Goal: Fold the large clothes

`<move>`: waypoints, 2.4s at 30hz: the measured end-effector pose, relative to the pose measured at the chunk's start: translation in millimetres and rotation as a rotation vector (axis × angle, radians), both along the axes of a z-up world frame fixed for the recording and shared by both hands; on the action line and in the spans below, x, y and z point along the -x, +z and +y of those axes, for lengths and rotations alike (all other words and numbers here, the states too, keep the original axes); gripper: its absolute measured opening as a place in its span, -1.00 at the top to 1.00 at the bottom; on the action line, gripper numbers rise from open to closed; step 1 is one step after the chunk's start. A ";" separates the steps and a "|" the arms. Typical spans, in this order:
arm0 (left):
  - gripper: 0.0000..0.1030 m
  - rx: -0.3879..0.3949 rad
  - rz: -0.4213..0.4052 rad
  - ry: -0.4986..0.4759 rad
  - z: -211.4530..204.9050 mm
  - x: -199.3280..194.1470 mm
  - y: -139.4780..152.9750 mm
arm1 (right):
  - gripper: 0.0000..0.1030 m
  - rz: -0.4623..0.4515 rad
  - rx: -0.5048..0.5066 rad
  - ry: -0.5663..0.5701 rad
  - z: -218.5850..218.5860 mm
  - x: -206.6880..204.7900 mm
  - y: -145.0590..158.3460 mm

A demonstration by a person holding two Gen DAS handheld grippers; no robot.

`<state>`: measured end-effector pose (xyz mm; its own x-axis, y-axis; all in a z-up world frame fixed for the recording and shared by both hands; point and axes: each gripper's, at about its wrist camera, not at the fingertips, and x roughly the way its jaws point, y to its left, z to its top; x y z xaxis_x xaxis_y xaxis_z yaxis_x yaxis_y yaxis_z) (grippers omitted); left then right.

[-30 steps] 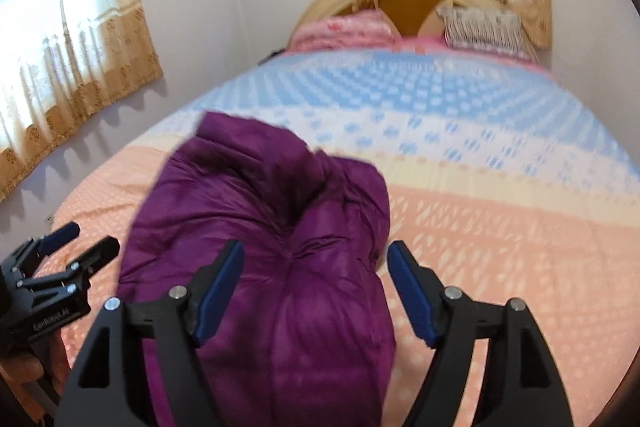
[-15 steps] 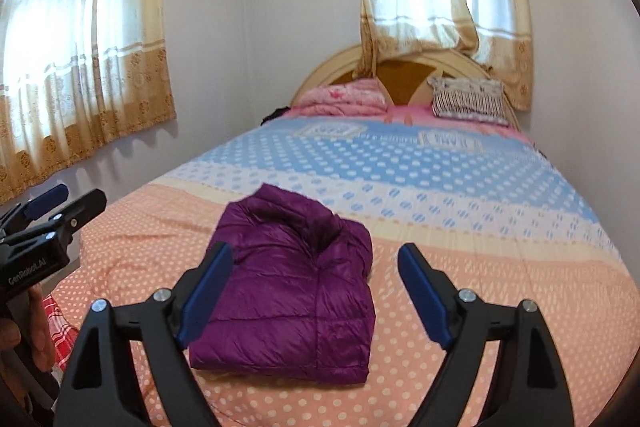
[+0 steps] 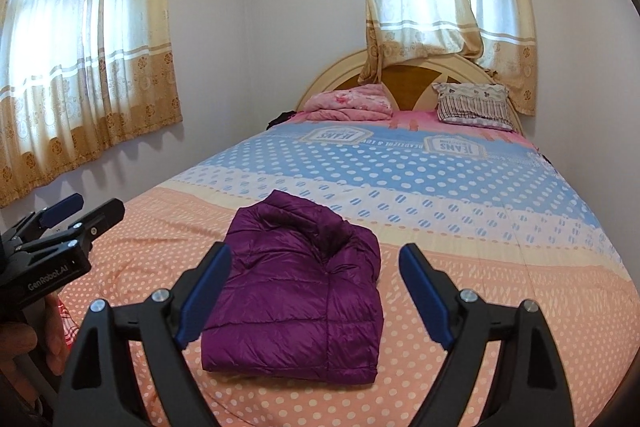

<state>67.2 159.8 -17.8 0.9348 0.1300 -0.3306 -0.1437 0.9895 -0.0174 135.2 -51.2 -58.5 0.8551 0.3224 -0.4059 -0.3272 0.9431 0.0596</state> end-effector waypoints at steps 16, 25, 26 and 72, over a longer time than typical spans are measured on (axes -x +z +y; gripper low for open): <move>-0.74 0.000 0.008 0.005 1.0 -0.4 -1.6 | -0.72 0.007 -0.010 0.010 3.2 2.8 -1.4; -0.74 0.002 0.007 0.005 1.0 -0.1 -1.5 | -0.72 0.008 -0.013 0.012 5.1 5.0 -1.8; -0.74 0.001 0.008 0.004 1.2 -0.2 -1.6 | -0.72 0.009 -0.013 0.012 4.9 4.9 -1.8; -0.74 0.009 0.064 0.060 -8.9 -9.7 -13.9 | -0.74 0.001 -0.016 0.013 5.5 4.1 0.0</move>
